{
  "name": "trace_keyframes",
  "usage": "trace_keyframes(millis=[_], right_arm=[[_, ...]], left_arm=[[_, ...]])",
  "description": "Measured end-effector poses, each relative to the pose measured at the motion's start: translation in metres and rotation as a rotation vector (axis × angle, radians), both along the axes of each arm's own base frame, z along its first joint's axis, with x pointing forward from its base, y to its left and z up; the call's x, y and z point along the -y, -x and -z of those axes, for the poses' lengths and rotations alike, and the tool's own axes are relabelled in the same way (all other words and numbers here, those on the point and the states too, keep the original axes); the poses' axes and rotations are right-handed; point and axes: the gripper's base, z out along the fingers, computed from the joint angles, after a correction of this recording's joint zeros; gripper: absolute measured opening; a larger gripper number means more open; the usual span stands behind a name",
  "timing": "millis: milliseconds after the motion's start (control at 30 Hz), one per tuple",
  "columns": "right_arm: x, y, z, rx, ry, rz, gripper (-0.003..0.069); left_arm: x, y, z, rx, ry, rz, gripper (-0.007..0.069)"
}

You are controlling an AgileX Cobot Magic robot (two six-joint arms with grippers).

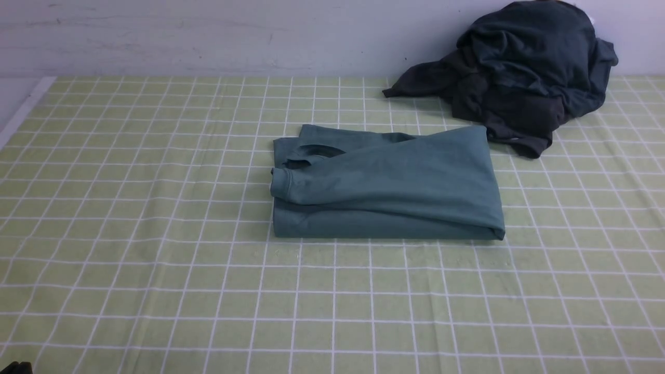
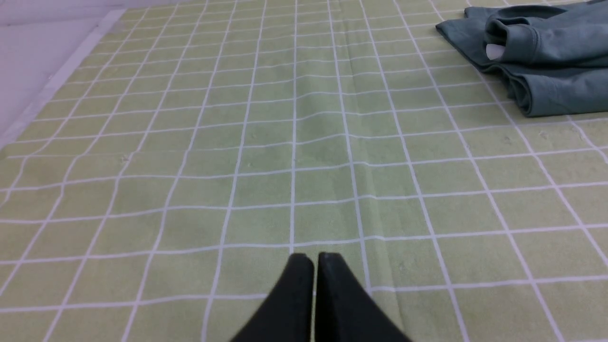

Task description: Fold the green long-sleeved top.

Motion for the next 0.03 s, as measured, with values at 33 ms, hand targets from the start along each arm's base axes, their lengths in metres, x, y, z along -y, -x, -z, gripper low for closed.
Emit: trace_keyframes(millis=[33], right_arm=[[0.0000,0.0000,0.0000,0.000,0.000,0.000,-0.0008]], left_arm=[[0.0000,0.0000,0.0000,0.000,0.000,0.000,-0.0001]])
